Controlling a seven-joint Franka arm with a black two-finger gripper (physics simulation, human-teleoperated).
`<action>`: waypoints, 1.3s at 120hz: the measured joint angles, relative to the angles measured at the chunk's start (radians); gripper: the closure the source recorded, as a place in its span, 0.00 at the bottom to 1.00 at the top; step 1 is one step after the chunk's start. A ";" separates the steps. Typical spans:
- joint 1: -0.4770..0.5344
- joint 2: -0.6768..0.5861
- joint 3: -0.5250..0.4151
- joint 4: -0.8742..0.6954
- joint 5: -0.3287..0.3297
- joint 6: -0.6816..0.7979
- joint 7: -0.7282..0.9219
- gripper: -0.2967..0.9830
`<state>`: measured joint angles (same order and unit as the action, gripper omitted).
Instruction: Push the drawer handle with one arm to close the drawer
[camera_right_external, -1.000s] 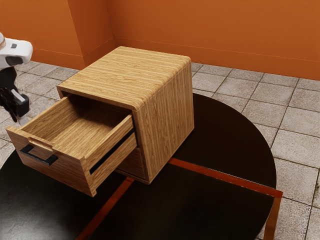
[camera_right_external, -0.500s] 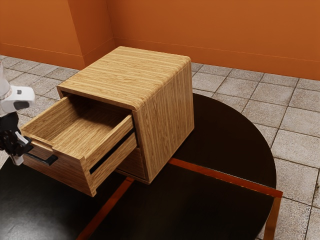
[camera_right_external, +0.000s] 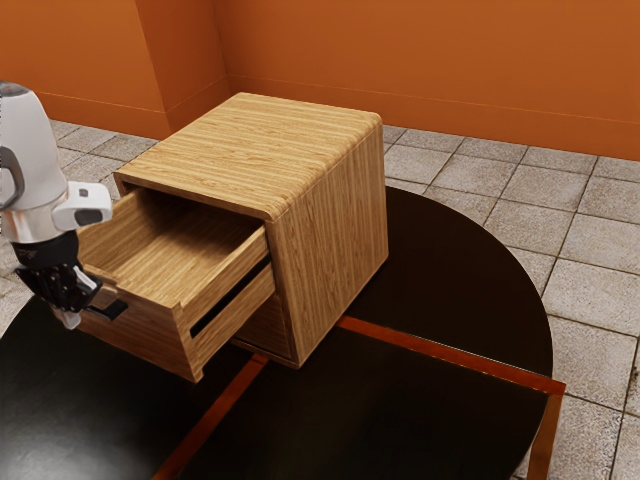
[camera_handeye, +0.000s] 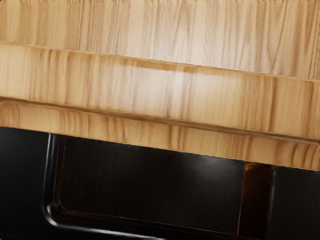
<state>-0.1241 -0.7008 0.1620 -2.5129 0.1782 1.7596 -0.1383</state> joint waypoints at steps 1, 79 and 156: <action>0.000 0.004 -0.001 0.001 0.000 0.003 0.001 0.84; -0.005 0.323 -0.047 0.270 -0.006 0.117 0.084 0.85; -0.004 0.590 -0.046 0.511 -0.054 0.146 0.221 0.85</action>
<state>-0.1285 -0.1109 0.1163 -2.0015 0.1244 1.9060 0.0824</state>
